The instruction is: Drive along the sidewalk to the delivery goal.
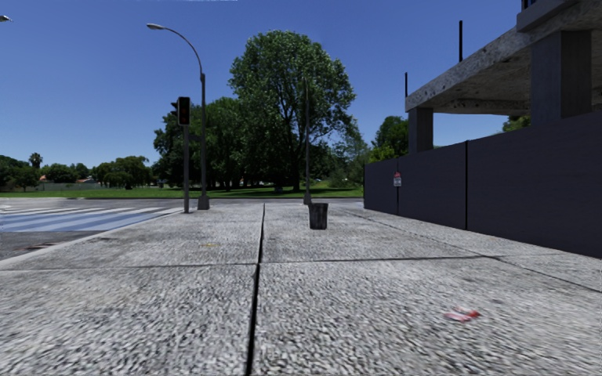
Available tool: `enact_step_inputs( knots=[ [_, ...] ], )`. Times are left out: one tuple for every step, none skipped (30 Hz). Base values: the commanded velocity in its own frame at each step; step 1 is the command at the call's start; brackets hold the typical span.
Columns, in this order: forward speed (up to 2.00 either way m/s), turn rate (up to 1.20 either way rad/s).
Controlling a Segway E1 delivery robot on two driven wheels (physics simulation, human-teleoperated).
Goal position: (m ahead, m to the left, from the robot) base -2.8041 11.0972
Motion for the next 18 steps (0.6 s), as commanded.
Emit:
enact_step_inputs(
  knots=[
    [2.00, 0.05],
    [2.00, 0.05],
    [2.00, 0.00],
    [2.00, 0.00],
    [2.00, 0.00],
    [2.00, 0.00],
    [2.00, 0.00],
    [2.00, 0.00],
    [2.00, 0.00],
    [2.00, 0.00],
    [2.00, 0.00],
    [2.00, 0.00],
    [2.00, 0.00],
    [2.00, 0.00],
    [2.00, 0.46],
    [2.00, 0.66],
    [2.00, 0.77],
    [2.00, 0.81]
  ],
)
